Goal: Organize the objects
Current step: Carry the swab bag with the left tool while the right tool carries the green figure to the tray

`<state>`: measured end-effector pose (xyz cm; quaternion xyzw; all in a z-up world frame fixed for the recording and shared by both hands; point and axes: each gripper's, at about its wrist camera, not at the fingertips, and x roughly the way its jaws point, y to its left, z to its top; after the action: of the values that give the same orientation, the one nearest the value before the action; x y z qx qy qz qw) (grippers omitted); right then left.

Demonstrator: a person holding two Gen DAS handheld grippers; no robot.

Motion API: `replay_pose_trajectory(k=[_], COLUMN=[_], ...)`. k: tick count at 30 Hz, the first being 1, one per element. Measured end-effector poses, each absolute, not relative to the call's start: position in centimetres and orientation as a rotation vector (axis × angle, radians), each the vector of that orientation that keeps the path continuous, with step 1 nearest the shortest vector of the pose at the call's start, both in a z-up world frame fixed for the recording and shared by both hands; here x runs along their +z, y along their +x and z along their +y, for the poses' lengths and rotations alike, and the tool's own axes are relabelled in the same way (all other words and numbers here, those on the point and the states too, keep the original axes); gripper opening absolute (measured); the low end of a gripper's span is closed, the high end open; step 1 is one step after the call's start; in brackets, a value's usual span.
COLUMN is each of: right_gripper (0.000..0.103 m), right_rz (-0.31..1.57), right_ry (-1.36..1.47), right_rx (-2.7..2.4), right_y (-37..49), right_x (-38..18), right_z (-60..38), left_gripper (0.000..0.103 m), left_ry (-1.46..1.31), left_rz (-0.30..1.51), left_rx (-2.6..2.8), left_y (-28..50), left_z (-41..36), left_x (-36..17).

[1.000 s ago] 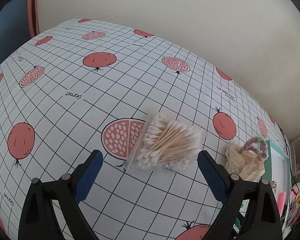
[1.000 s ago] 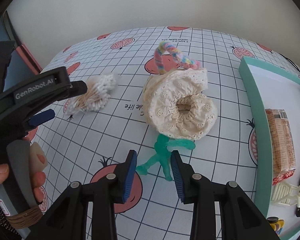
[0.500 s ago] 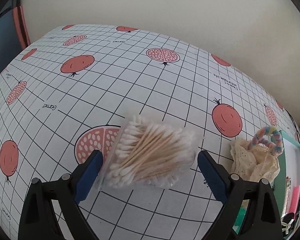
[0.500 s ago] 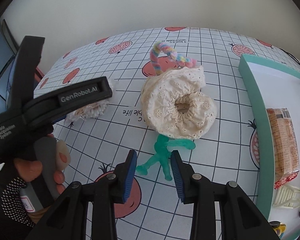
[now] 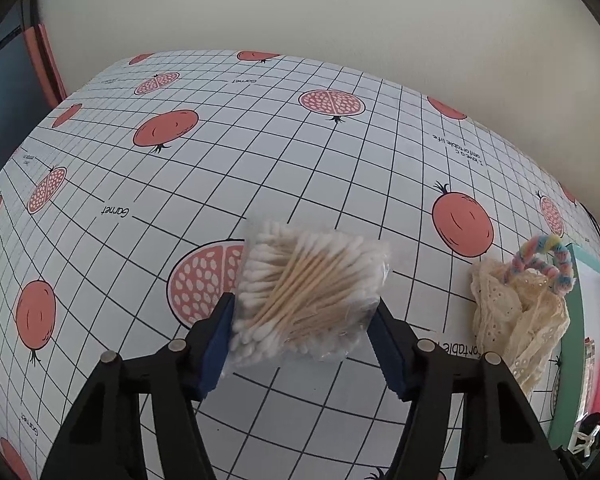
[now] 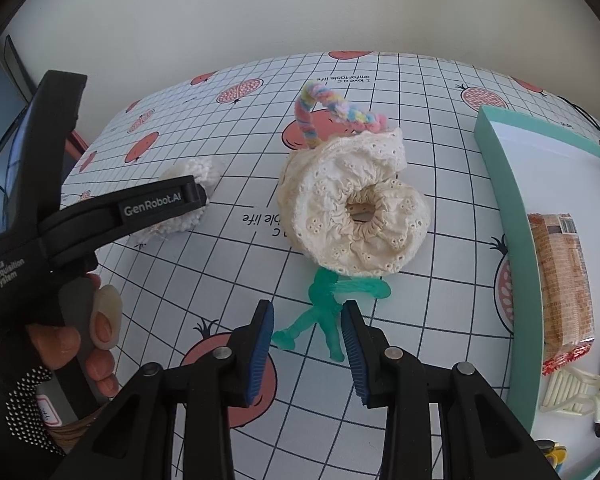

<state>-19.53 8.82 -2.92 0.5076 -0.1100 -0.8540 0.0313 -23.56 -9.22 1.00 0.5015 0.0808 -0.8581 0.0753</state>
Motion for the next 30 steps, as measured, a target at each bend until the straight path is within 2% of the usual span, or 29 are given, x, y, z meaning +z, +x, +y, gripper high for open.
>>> replay_pose_trajectory(k=[10,19,30], right_gripper=[0.037,0.037,0.037], right_rz=[-0.273,-0.253,-0.392], right_ry=[1.58,1.502,1.393], right_rx=[-2.594,-2.613,-2.637], right_y=[-18.4,-16.9,-15.3], right_x=[-2.7,0.0,2.9], right_z=[8.3,8.6,10.9], left_gripper=[0.064,0.063,0.063], left_ry=[1.547,1.543,1.489], left_rz=[0.303,0.362,0.458], left_rx=[-2.514,-2.481,-2.501], left_y=[-21.0,-18.9,-16.5], left_z=[-10.0,-10.4,-9.9], left_x=[1.2,2.7,5.4])
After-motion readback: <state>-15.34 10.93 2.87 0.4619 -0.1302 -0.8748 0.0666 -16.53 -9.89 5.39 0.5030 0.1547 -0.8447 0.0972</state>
